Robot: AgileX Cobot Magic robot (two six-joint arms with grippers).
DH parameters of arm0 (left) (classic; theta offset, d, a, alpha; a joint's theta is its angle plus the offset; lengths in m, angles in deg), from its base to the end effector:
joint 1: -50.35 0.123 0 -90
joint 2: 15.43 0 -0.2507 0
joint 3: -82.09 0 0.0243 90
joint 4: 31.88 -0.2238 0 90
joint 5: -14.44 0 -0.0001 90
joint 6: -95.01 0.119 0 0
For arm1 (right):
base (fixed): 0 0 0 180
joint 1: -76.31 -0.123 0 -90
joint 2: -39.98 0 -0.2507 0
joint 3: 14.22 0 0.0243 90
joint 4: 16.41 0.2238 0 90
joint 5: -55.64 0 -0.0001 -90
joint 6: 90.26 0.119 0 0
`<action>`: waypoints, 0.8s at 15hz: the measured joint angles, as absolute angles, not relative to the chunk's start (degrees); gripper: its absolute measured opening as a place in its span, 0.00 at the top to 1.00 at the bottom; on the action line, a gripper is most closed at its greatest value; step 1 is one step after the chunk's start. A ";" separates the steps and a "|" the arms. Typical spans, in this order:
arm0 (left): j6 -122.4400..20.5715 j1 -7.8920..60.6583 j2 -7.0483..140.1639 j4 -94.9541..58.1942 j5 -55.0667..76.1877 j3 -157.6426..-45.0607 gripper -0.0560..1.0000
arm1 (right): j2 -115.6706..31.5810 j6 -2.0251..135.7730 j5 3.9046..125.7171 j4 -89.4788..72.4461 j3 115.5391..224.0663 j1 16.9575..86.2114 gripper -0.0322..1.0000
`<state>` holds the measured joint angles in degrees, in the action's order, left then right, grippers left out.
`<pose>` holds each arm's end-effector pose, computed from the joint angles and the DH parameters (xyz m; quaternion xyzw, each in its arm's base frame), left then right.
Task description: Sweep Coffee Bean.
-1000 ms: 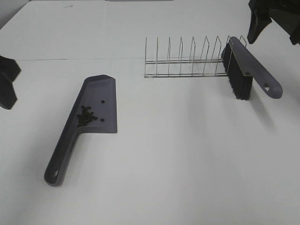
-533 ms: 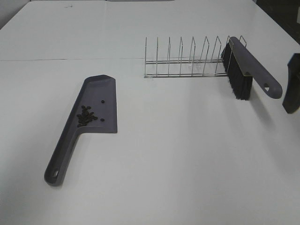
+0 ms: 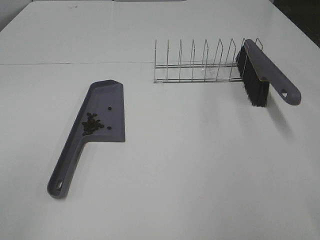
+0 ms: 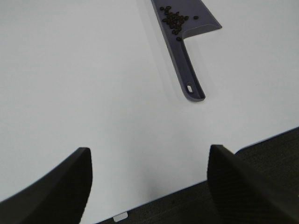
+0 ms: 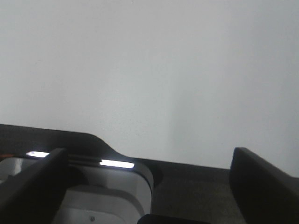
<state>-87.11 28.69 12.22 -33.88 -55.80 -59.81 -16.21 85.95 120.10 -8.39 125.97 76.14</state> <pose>0.0522 -0.0165 0.2678 0.1566 0.9137 -0.0601 0.3702 0.1254 0.0154 0.2209 -0.0150 0.9832 0.0619 0.1713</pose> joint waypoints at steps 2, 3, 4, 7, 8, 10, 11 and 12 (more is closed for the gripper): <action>-86.43 28.69 6.89 -33.37 -55.86 -57.86 0.34 | -4.80 84.35 119.30 -8.33 122.76 76.14 0.22; -86.31 28.69 4.95 -33.31 -55.86 -56.66 0.34 | 0.70 83.32 118.84 -8.33 121.61 76.14 0.22; -86.31 28.69 3.11 -33.31 -55.86 -55.00 0.34 | 6.48 82.80 117.75 -8.22 120.58 76.14 0.23; -85.91 28.69 0.94 -32.22 -53.91 -52.99 0.34 | 19.03 81.08 116.95 -7.99 118.92 76.14 0.23; -85.28 28.69 0.94 -31.88 -52.25 -52.65 0.34 | 22.35 79.77 117.01 -7.99 118.81 76.14 0.23; -82.99 28.69 0.94 -29.82 -48.29 -51.44 0.34 | 26.37 77.30 117.12 -7.07 118.69 76.14 0.23; -81.15 28.69 0.94 -28.21 -47.21 -50.58 0.34 | 27.00 76.96 117.18 -6.79 118.69 76.14 0.23; -78.81 28.69 0.94 -26.21 -46.69 -50.41 0.34 | 27.11 77.30 117.35 -7.01 118.69 76.14 0.23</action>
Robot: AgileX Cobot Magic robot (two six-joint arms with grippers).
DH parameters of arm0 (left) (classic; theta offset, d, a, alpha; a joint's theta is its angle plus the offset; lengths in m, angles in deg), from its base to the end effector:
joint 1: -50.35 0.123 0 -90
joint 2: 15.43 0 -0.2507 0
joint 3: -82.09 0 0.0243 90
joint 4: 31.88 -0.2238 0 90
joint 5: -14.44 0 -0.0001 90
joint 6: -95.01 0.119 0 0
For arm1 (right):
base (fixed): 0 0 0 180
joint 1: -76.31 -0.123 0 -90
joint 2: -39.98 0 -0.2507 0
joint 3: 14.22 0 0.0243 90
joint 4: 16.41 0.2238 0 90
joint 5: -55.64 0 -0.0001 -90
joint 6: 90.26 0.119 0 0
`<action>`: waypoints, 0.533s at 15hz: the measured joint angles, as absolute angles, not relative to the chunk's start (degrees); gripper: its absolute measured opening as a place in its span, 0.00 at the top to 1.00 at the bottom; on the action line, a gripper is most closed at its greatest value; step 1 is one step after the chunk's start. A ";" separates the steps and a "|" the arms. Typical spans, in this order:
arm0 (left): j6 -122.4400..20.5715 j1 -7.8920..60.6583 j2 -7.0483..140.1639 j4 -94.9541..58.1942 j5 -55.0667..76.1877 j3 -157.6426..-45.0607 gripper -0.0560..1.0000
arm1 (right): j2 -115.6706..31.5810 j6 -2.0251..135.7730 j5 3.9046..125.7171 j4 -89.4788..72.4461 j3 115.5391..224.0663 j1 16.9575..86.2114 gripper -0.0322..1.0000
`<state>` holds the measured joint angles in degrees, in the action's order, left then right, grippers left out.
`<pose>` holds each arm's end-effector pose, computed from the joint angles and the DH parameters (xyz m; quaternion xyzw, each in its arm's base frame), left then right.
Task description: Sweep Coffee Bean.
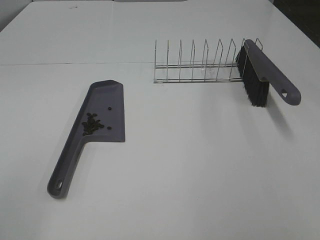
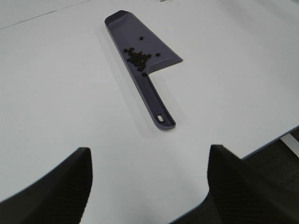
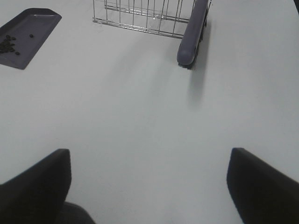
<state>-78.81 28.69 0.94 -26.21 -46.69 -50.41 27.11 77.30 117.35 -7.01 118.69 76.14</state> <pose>0.0398 -0.0269 0.2462 0.2120 0.8602 -0.1111 0.4503 0.0376 0.0172 0.2506 -0.0968 0.8649 0.0296 0.4917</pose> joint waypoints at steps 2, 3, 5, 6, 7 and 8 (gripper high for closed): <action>-78.12 28.69 0.94 -25.86 -46.69 -50.41 0.34 | 27.11 80.45 117.29 -9.59 118.69 76.14 0.23; -78.12 28.69 0.94 -25.86 -46.69 -50.41 0.34 | 27.11 82.06 117.18 -10.85 118.69 76.14 0.23; -77.95 28.69 0.94 -25.86 -46.69 -50.41 0.34 | 27.11 83.43 116.95 -11.60 118.69 76.14 0.23; -77.95 28.69 0.94 -25.86 -46.69 -50.41 0.34 | 27.11 83.49 116.95 -11.60 118.69 76.14 0.23; -77.95 28.69 0.94 -25.69 -46.69 -50.41 0.34 | 27.17 83.49 116.95 -11.60 118.69 76.14 0.23; -77.95 28.69 0.94 -25.69 -46.69 -50.41 0.34 | 27.17 83.55 116.95 -11.60 118.69 76.14 0.23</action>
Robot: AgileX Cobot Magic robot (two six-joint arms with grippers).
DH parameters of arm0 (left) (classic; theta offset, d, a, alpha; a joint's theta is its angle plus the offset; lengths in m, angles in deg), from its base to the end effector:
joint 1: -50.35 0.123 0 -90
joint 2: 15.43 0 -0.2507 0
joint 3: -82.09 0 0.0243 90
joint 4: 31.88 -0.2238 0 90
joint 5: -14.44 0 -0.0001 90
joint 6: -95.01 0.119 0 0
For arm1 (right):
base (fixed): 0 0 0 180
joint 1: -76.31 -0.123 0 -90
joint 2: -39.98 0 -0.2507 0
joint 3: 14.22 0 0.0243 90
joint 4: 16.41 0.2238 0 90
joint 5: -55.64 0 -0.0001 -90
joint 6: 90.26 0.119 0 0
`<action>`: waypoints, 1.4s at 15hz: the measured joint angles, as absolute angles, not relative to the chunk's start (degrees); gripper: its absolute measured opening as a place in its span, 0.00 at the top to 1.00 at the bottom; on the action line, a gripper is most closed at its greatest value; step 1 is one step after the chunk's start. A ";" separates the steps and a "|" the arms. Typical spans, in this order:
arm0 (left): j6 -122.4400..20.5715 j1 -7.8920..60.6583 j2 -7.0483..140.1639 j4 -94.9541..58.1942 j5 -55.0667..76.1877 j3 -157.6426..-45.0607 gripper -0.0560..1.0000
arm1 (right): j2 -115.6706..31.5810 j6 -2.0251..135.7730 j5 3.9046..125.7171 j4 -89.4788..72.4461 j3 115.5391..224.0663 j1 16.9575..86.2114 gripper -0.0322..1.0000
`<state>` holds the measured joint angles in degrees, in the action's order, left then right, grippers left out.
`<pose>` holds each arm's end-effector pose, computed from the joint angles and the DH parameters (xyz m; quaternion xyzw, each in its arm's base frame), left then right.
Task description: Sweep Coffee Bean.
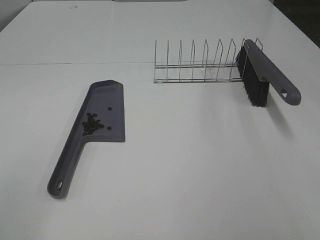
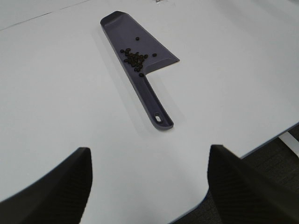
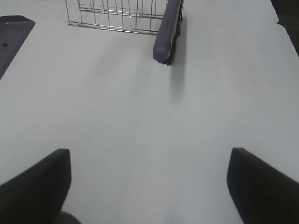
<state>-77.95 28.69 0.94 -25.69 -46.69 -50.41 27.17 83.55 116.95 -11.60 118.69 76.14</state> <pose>0.0394 -0.0277 0.2462 0.2183 0.8584 -0.1122 0.4505 0.0385 0.0089 0.2504 -0.0488 0.8691 0.0162 0.4919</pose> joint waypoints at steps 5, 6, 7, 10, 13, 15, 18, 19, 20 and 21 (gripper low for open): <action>-77.09 28.69 0.94 -24.72 -46.69 -50.41 0.34 | 27.17 83.55 116.95 -11.60 118.69 76.14 0.23; -76.74 28.69 0.94 -24.54 -46.69 -50.41 0.34 | 27.17 83.55 116.95 -11.60 118.69 76.14 0.23; -76.63 28.69 0.94 -24.43 -46.69 -50.41 0.34 | 27.17 83.55 116.95 -11.60 118.69 76.14 0.23; -76.46 28.69 0.94 -24.37 -46.69 -50.41 0.34 | 27.17 83.55 116.95 -11.60 118.69 76.14 0.23; -76.46 28.69 0.94 -24.37 -46.69 -50.41 0.34 | 27.17 83.55 116.95 -11.60 118.69 76.14 0.23; -76.46 28.69 0.94 -24.37 -46.69 -50.41 0.34 | 27.17 83.55 116.95 -11.60 118.69 76.14 0.23; -76.40 28.69 0.94 -24.37 -46.69 -50.41 0.34 | 27.17 83.55 116.95 -11.60 118.69 76.14 0.23; -76.46 28.69 0.94 -24.37 -46.69 -50.41 0.34 | 27.17 83.55 116.95 -11.60 118.69 76.14 0.23; -76.46 28.75 0.94 -24.37 -46.69 -50.41 0.34 | 27.17 83.55 116.95 -11.60 118.69 76.14 0.23; -76.46 29.89 0.82 -24.32 -46.69 -50.41 0.34 | 27.17 83.55 116.95 -11.60 118.69 76.14 0.23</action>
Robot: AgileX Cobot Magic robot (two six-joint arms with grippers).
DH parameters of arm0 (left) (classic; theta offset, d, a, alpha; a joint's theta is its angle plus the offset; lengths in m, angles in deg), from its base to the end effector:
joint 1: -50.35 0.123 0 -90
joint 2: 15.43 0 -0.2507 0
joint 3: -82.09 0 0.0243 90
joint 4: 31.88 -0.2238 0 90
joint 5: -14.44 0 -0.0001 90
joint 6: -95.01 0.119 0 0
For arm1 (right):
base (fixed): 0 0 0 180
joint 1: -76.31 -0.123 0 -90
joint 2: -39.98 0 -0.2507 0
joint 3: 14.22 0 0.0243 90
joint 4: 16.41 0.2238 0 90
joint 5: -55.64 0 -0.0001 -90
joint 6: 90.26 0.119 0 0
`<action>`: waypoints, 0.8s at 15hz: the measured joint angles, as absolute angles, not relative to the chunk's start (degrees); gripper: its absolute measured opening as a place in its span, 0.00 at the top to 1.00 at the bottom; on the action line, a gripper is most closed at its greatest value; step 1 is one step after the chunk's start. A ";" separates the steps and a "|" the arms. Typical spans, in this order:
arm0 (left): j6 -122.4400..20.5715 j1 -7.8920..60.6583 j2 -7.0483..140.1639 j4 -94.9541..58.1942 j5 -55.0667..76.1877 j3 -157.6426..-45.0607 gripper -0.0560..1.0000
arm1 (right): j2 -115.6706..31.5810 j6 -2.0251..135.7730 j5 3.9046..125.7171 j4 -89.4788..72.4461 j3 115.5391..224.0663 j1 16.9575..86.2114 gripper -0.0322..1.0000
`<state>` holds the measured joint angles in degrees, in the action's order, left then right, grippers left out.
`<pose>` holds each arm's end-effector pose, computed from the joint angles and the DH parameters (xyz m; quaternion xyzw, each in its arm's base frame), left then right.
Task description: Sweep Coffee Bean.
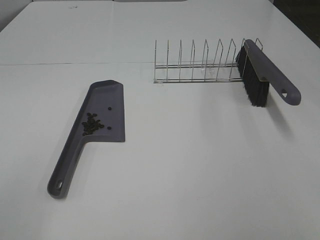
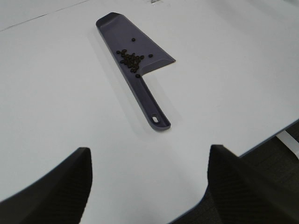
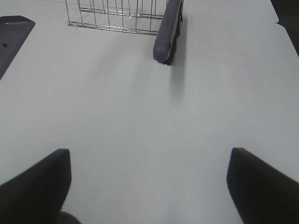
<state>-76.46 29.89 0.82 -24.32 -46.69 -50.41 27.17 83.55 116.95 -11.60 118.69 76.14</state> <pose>0.0387 -0.0291 0.2466 0.2200 0.8568 -0.1135 0.4523 0.0385 0.0089 0.2504 -0.0488 0.8691 0.0162 0.4919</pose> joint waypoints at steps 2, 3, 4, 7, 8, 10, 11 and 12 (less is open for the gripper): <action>-76.46 38.37 -1.99 -24.32 -46.63 -50.36 0.34 | 27.17 83.55 116.95 -11.60 118.69 76.14 0.23; -76.46 41.12 -3.82 -24.32 -46.63 -50.30 0.34 | 27.17 83.55 116.95 -11.60 118.69 76.14 0.23; -76.46 43.64 -5.88 -24.32 -46.63 -50.30 0.34 | 27.17 83.55 116.95 -11.60 118.69 76.14 0.23; -76.46 46.79 -6.74 -24.32 -46.63 -50.30 0.34 | 27.17 83.55 116.95 -11.60 118.69 76.14 0.23; -76.46 46.85 -6.80 -24.32 -46.63 -50.30 0.34 | 27.40 83.55 116.95 -11.60 118.69 76.14 0.23; -76.46 46.85 -6.86 -24.32 -46.63 -50.30 0.34 | 29.40 83.55 116.78 -11.60 118.69 76.14 0.23; -76.46 46.85 -6.86 -24.32 -46.63 -50.30 0.34 | 30.78 83.55 116.78 -11.60 118.69 76.14 0.23; -76.46 46.85 -6.86 -24.32 -46.63 -50.30 0.34 | 31.41 83.55 116.72 -11.60 118.69 76.14 0.23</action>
<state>-76.46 46.85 -6.86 -24.32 -46.63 -50.30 31.41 83.55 116.72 -11.60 118.69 76.14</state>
